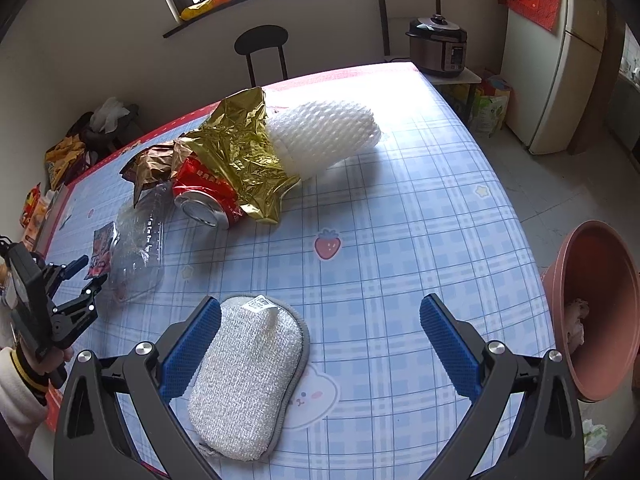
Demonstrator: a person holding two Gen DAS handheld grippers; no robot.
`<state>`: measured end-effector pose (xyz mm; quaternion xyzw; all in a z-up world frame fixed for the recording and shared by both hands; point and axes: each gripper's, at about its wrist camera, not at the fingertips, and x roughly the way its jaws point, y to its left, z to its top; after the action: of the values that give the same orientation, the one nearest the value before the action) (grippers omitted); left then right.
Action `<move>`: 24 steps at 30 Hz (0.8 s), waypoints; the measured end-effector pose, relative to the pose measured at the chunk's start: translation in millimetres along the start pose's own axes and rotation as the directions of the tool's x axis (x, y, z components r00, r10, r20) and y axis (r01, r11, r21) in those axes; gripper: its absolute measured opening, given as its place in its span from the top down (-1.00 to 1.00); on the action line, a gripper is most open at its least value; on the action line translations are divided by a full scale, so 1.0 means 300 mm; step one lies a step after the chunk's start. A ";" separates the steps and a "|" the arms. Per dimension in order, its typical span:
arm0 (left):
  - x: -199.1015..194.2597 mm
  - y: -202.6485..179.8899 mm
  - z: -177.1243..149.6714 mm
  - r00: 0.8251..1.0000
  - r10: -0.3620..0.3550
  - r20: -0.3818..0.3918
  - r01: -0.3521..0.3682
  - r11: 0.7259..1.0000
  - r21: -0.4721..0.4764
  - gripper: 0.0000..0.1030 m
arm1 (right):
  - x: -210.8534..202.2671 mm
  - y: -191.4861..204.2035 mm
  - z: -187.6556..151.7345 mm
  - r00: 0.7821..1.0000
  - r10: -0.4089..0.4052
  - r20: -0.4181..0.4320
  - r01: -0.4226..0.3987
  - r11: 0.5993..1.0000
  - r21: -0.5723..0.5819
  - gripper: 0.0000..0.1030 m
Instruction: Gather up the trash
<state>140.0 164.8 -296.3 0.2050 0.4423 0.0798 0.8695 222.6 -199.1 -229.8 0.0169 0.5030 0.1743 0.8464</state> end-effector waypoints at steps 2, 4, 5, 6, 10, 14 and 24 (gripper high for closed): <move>0.002 0.024 0.008 1.000 -0.006 0.012 0.006 1.000 -0.026 0.39 | -0.006 0.008 -0.003 1.000 0.003 0.001 -0.003 1.000 -0.008 -0.90; -0.009 0.067 0.016 0.999 -0.022 0.026 0.025 0.995 -0.095 0.54 | -0.013 0.012 -0.007 1.000 0.007 0.001 -0.007 1.000 -0.013 -0.90; -0.014 0.097 0.018 0.998 -0.050 0.029 0.054 0.988 -0.143 0.56 | -0.014 0.015 -0.009 1.000 0.011 -0.002 -0.011 1.000 -0.015 -0.90; -0.017 0.129 0.018 0.996 -0.081 0.030 0.086 0.976 -0.199 0.60 | -0.012 0.019 -0.013 1.000 0.011 -0.008 -0.011 1.000 -0.018 -0.90; -0.030 0.259 -0.013 0.982 -0.185 0.043 0.185 0.884 -0.429 0.72 | 0.018 0.033 -0.031 0.998 0.028 -0.053 -0.029 0.999 -0.015 -0.90; -0.082 0.339 -0.071 0.968 -0.240 0.067 0.234 0.779 -0.581 0.85 | 0.059 0.081 -0.061 0.993 0.056 -0.106 -0.061 0.997 -0.040 -0.90; -0.244 0.269 -0.178 0.919 -0.376 0.114 0.356 0.674 -0.647 0.85 | 0.172 0.182 -0.170 0.965 0.081 -0.250 -0.106 0.990 -0.089 -0.90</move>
<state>57.0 229.4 -235.9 -0.2071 0.4302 0.0571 0.8768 186.0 -139.3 -287.7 -0.0243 0.5932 0.2402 0.7680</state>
